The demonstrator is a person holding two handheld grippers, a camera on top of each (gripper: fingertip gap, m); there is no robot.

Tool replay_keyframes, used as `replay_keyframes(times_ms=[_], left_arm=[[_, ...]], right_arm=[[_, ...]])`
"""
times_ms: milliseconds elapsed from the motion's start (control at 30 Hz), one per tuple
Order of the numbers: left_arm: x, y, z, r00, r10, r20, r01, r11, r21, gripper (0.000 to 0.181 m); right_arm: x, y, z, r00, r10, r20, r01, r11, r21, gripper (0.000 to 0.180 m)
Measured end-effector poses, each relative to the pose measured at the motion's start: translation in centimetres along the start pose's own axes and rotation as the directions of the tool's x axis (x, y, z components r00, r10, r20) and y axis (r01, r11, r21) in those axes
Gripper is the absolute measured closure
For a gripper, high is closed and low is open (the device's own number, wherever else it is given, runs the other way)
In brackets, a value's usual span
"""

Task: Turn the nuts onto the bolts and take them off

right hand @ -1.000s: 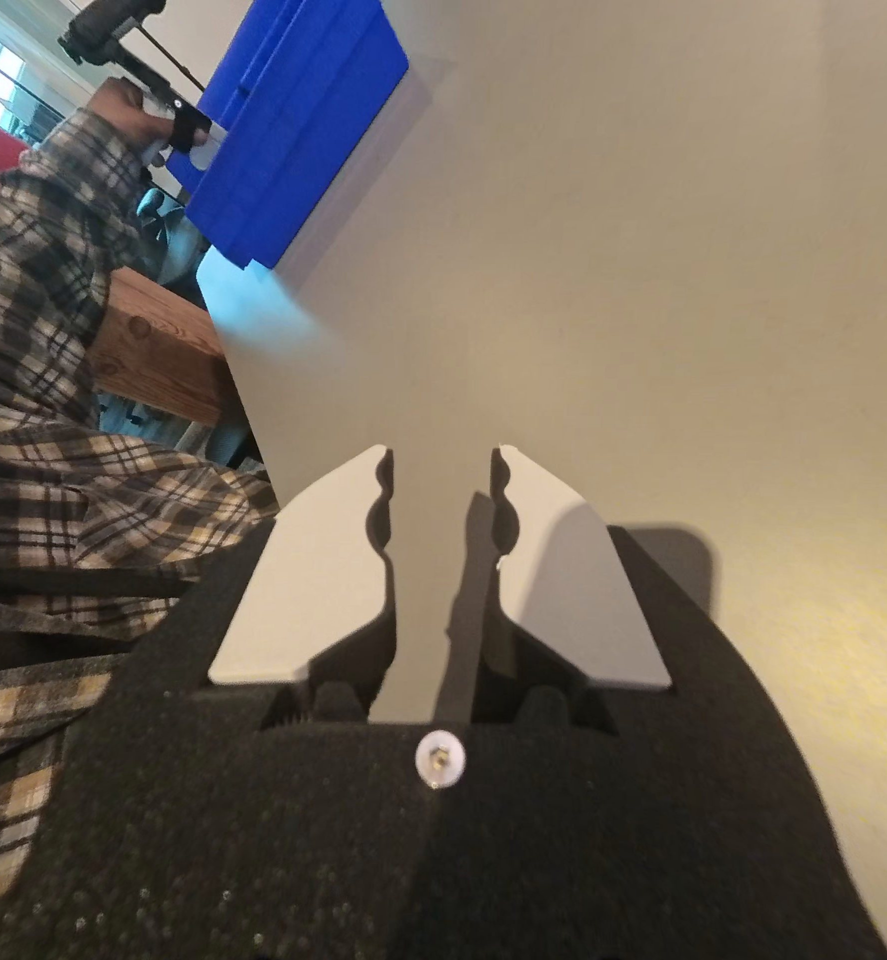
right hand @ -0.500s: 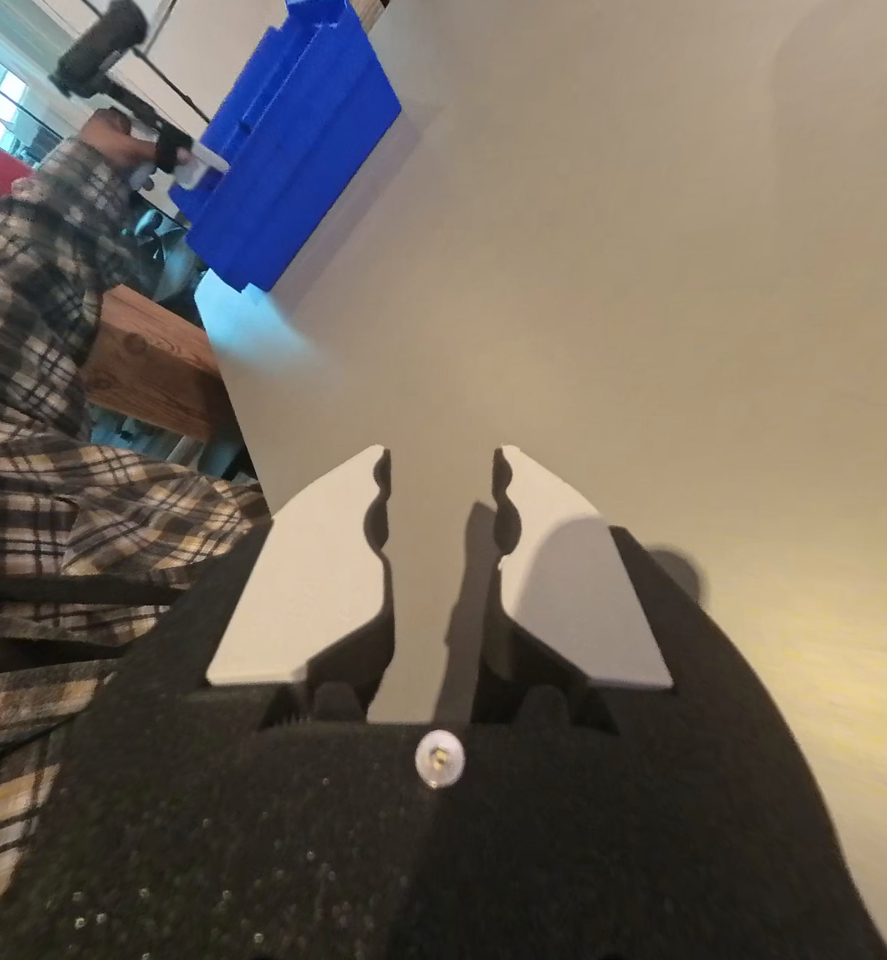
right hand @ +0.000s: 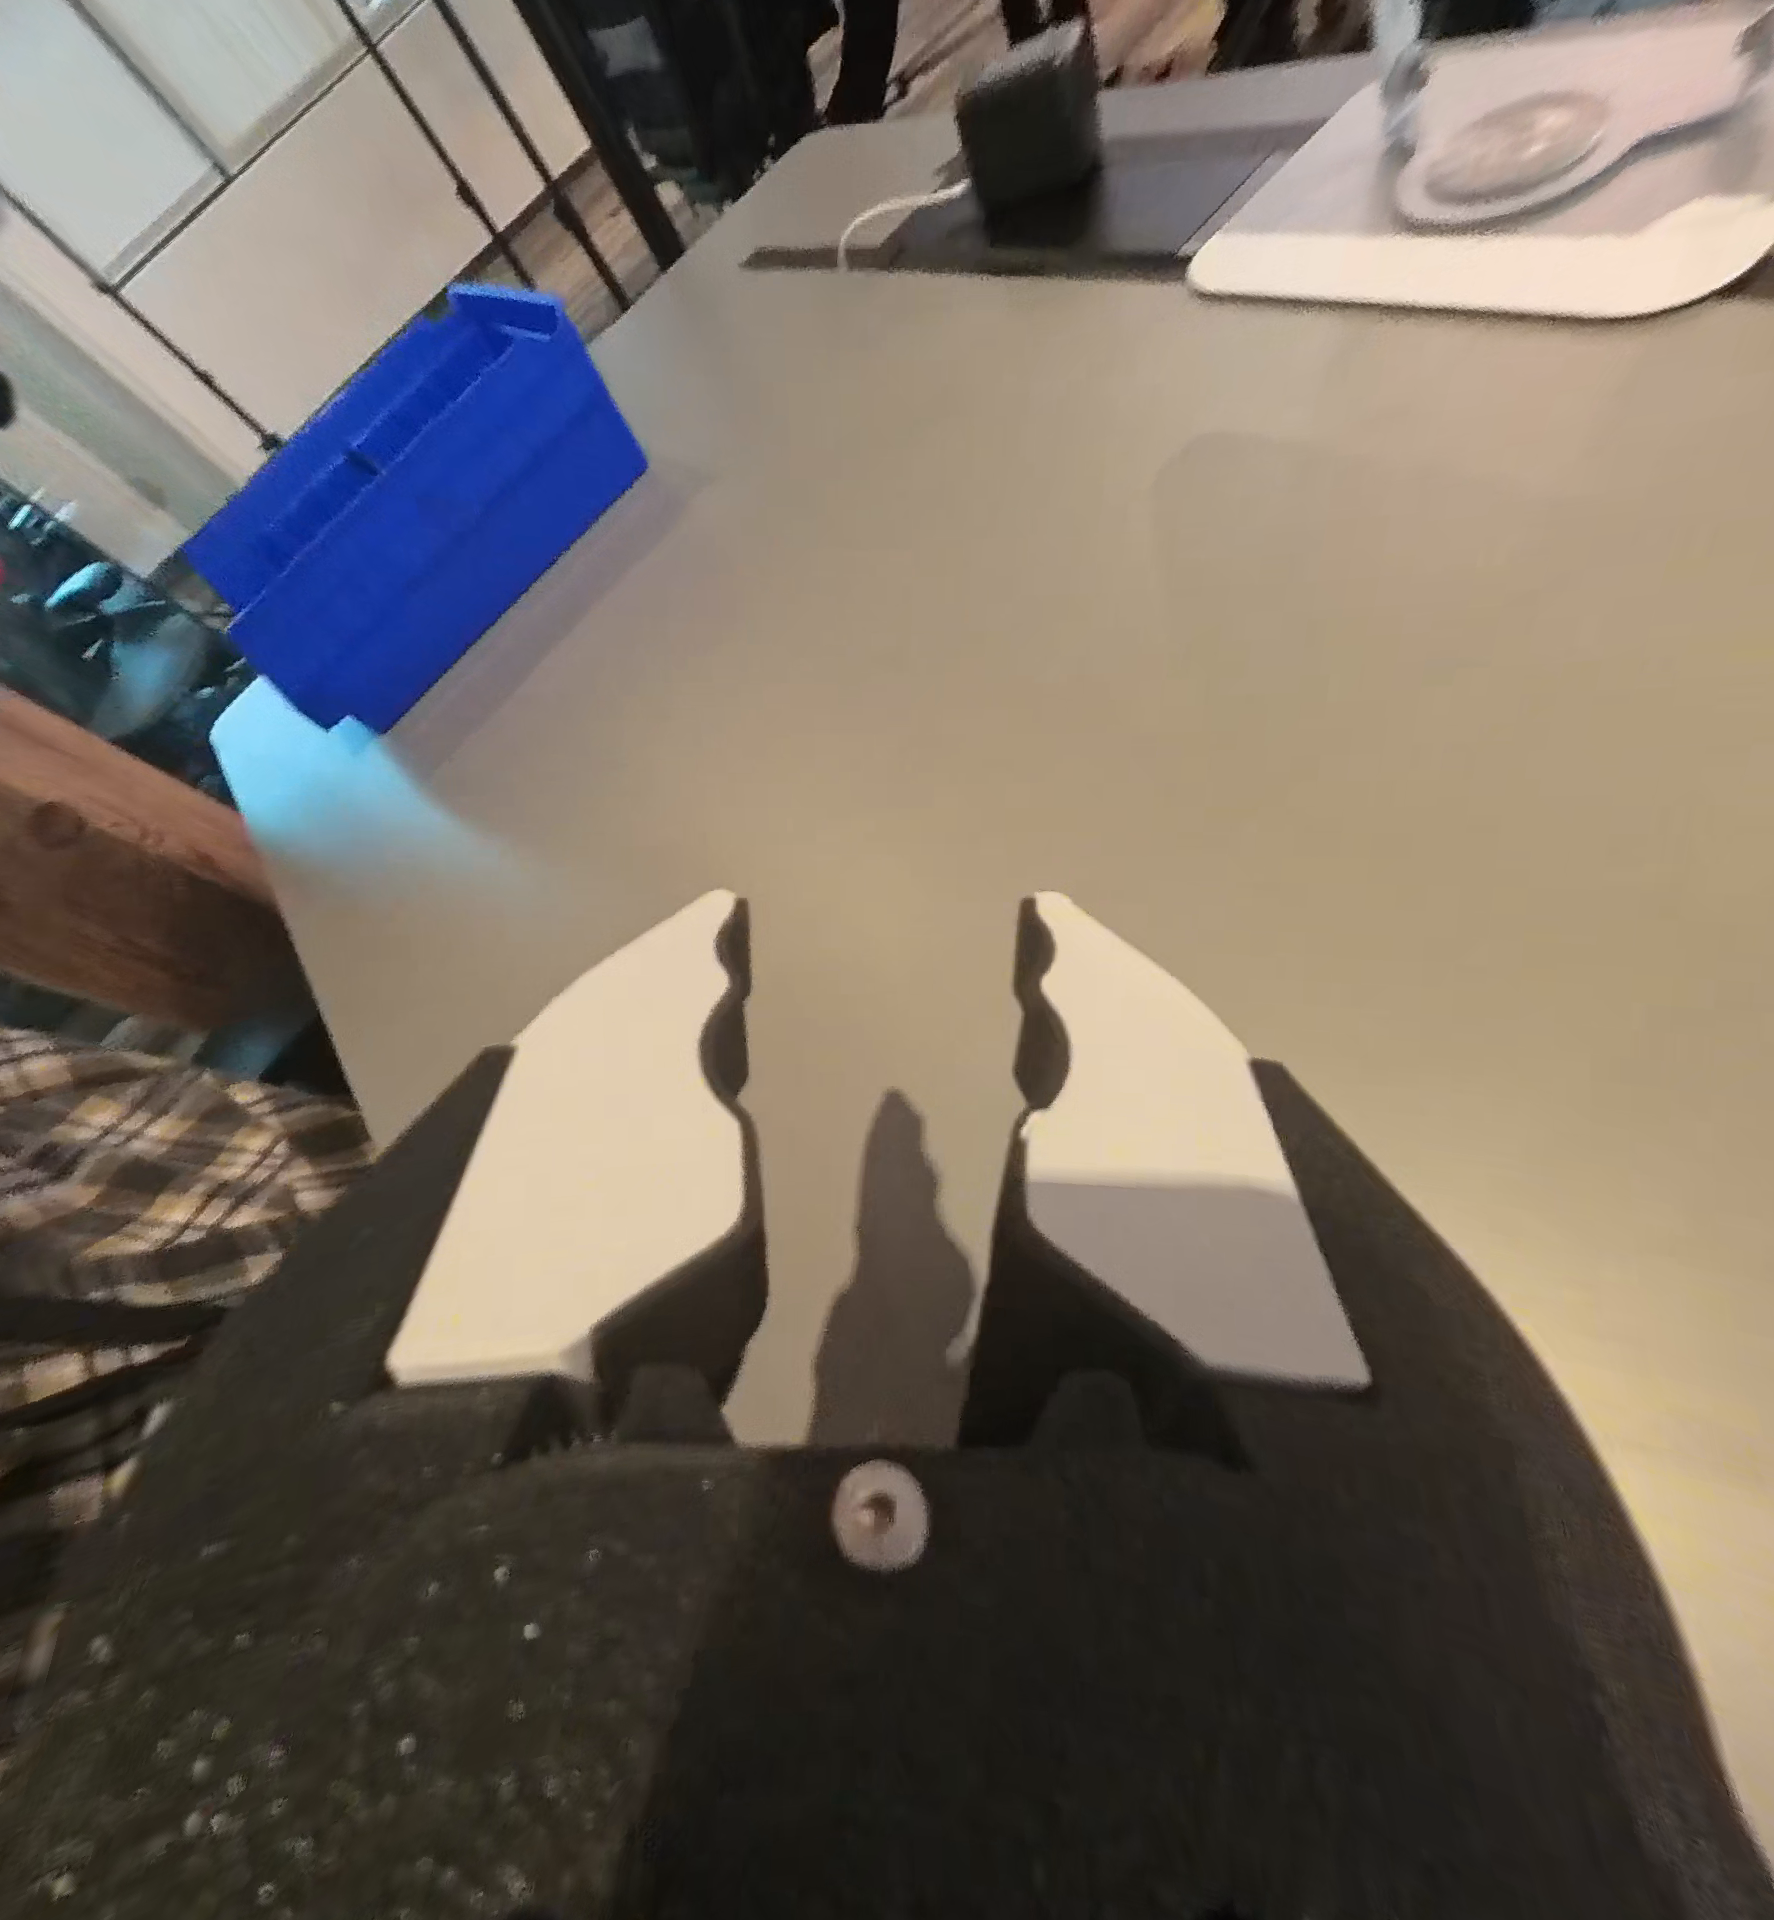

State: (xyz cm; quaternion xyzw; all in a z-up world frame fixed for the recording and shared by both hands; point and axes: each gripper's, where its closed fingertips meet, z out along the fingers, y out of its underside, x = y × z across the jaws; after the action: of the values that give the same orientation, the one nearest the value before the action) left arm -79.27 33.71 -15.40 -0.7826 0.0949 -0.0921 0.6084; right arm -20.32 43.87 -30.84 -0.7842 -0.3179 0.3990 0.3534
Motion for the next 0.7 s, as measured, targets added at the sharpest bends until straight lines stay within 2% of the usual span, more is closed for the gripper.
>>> replay_keyframes(times_ms=[167, 333, 367, 433, 500, 633, 700], left_arm=[[7.8, -6.3, 1.2, 0.986, 0.155, -0.054, -0.129, 0.935, 0.329, 0.085], [13.4, -7.2, 2.8, 0.969, 0.229, -0.096, -0.166, 0.884, 0.438, 0.085], [13.8, -7.3, 2.8, 0.97, 0.235, -0.067, -0.179, 0.87, 0.46, 0.077], [14.5, -7.6, 2.4, 0.967, 0.255, -0.008, -0.213, 0.823, 0.526, 0.082], [15.0, -7.2, 2.2, 0.966, 0.258, 0.013, -0.223, 0.806, 0.548, 0.078], [15.3, -5.7, 2.6, 0.972, 0.236, -0.005, -0.202, 0.84, 0.503, 0.072], [14.3, -5.1, 2.7, 0.973, 0.221, 0.065, -0.224, 0.84, 0.494, 0.066]], right_arm=[[2.0, -1.2, -1.1, 0.984, -0.076, -0.158, 0.09, 0.992, 0.083, 0.113], [3.8, -2.2, -2.4, 0.937, -0.14, -0.32, 0.197, 0.969, 0.151, 0.091], [4.1, -2.3, -2.7, 0.924, -0.153, -0.352, 0.22, 0.962, 0.16, 0.09], [4.5, -2.6, -3.4, 0.898, -0.174, -0.404, 0.268, 0.945, 0.188, 0.087], [4.9, -3.0, -4.2, 0.873, -0.183, -0.452, 0.31, 0.924, 0.224, 0.085], [5.5, -3.5, -5.8, 0.82, -0.194, -0.539, 0.389, 0.878, 0.277, 0.081], [5.7, -3.8, -6.6, 0.774, -0.21, -0.597, 0.454, 0.841, 0.293, 0.066]])
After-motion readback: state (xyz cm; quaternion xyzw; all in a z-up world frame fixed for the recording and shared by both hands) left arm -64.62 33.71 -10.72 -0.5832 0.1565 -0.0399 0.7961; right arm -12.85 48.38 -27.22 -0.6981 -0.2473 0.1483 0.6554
